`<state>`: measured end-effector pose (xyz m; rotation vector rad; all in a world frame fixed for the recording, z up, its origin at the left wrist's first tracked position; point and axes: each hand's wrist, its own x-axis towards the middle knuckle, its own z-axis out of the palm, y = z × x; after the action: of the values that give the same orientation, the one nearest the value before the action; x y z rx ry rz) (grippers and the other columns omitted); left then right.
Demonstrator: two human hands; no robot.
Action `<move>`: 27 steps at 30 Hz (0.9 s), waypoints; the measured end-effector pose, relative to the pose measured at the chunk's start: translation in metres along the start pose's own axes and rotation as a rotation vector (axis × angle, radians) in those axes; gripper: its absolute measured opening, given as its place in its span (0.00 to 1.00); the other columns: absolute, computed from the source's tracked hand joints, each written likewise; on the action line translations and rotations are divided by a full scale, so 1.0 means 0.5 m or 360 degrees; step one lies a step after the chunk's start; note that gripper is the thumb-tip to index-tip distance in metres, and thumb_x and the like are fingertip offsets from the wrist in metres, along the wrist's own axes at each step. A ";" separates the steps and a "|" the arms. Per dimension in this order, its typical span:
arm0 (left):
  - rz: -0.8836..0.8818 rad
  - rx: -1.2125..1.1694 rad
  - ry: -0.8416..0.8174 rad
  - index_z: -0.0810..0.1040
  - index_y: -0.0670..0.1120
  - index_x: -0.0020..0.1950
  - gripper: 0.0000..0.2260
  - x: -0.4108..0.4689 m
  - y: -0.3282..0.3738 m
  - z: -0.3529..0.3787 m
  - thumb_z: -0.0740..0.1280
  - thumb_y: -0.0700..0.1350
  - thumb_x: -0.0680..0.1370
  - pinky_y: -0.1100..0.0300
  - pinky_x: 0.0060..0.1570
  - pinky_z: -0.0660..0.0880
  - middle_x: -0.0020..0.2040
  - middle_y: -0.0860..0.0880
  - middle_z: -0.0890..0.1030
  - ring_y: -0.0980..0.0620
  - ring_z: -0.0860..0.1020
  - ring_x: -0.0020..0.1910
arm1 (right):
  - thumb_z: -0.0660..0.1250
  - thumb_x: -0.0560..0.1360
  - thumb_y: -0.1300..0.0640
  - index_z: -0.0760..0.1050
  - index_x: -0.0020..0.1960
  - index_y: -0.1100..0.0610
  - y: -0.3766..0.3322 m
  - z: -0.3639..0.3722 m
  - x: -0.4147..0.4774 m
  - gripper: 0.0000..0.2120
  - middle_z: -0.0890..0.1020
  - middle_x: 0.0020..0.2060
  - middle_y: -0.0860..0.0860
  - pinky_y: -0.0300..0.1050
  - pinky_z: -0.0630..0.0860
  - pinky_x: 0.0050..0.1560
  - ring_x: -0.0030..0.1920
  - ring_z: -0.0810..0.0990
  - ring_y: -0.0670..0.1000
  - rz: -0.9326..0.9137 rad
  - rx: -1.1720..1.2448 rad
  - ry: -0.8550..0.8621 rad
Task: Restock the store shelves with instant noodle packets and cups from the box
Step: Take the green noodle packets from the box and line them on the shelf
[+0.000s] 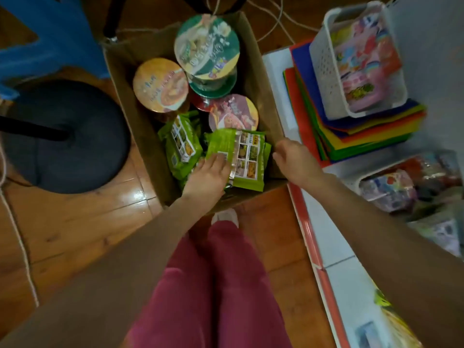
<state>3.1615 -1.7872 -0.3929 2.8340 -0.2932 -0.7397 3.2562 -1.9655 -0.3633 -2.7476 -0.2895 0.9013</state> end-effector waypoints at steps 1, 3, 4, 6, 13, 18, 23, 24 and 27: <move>0.0032 0.0028 -0.0006 0.61 0.38 0.72 0.34 0.019 0.003 0.026 0.73 0.41 0.70 0.46 0.69 0.60 0.72 0.37 0.62 0.40 0.60 0.73 | 0.59 0.77 0.60 0.72 0.56 0.65 0.015 0.016 0.008 0.11 0.77 0.52 0.64 0.48 0.70 0.46 0.53 0.76 0.62 0.0003 0.0015 0.0009; 0.0054 0.0035 -0.0016 0.56 0.39 0.74 0.33 0.047 0.005 0.053 0.69 0.38 0.73 0.46 0.71 0.55 0.74 0.38 0.58 0.41 0.56 0.74 | 0.59 0.78 0.61 0.72 0.57 0.64 0.040 0.041 0.018 0.11 0.78 0.53 0.63 0.49 0.70 0.49 0.54 0.76 0.62 -0.0003 0.0016 0.0022; 0.0086 0.0024 0.0016 0.62 0.38 0.71 0.32 0.058 0.002 0.067 0.71 0.34 0.70 0.44 0.68 0.60 0.71 0.36 0.64 0.39 0.62 0.71 | 0.59 0.78 0.61 0.72 0.58 0.64 0.049 0.050 0.022 0.11 0.78 0.54 0.63 0.49 0.70 0.50 0.54 0.76 0.62 -0.0012 0.0014 0.0035; 0.0122 -0.0091 0.0131 0.75 0.35 0.61 0.29 0.070 -0.008 0.080 0.75 0.28 0.60 0.39 0.56 0.72 0.60 0.33 0.76 0.34 0.75 0.60 | 0.58 0.78 0.61 0.72 0.59 0.63 0.062 0.061 0.026 0.12 0.78 0.54 0.62 0.50 0.71 0.50 0.54 0.76 0.62 -0.0034 0.0018 0.0081; -0.0101 -0.0775 0.0438 0.69 0.37 0.67 0.21 0.081 -0.042 -0.015 0.65 0.31 0.74 0.49 0.61 0.70 0.61 0.36 0.75 0.39 0.73 0.62 | 0.58 0.78 0.61 0.72 0.58 0.64 0.060 0.068 0.026 0.12 0.78 0.52 0.63 0.51 0.73 0.47 0.51 0.77 0.62 -0.0110 0.0076 0.0105; -0.0275 -0.1084 0.0826 0.71 0.37 0.65 0.16 0.084 -0.075 -0.092 0.63 0.37 0.77 0.71 0.53 0.69 0.58 0.46 0.78 0.54 0.75 0.57 | 0.65 0.75 0.54 0.70 0.62 0.61 0.034 0.093 0.047 0.19 0.75 0.57 0.61 0.50 0.73 0.50 0.56 0.75 0.61 -0.0246 -0.0012 -0.0103; -0.0281 -0.1053 0.0914 0.72 0.38 0.65 0.16 0.074 -0.105 -0.116 0.63 0.36 0.77 0.74 0.52 0.66 0.58 0.45 0.78 0.55 0.74 0.57 | 0.68 0.71 0.43 0.64 0.68 0.60 -0.020 0.148 0.069 0.33 0.70 0.63 0.58 0.51 0.73 0.56 0.63 0.71 0.58 -0.0241 -0.0018 -0.0395; -0.0303 -0.1023 0.0911 0.71 0.38 0.66 0.17 0.073 -0.112 -0.113 0.63 0.36 0.77 0.72 0.53 0.66 0.60 0.43 0.78 0.52 0.75 0.59 | 0.69 0.70 0.42 0.62 0.69 0.60 -0.032 0.162 0.071 0.35 0.70 0.64 0.58 0.52 0.73 0.57 0.63 0.71 0.58 -0.0242 -0.0032 -0.0441; -0.0340 -0.0980 0.0920 0.71 0.39 0.66 0.17 0.068 -0.120 -0.111 0.63 0.36 0.77 0.74 0.50 0.65 0.60 0.44 0.78 0.53 0.75 0.57 | 0.69 0.70 0.45 0.58 0.70 0.58 -0.064 0.205 0.075 0.36 0.69 0.65 0.58 0.52 0.72 0.58 0.65 0.70 0.59 -0.0218 -0.0096 -0.0486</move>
<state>3.2267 -1.7298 -0.3751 2.3506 0.2851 0.0046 3.2207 -1.9089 -0.4553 -2.5972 -0.5593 1.2918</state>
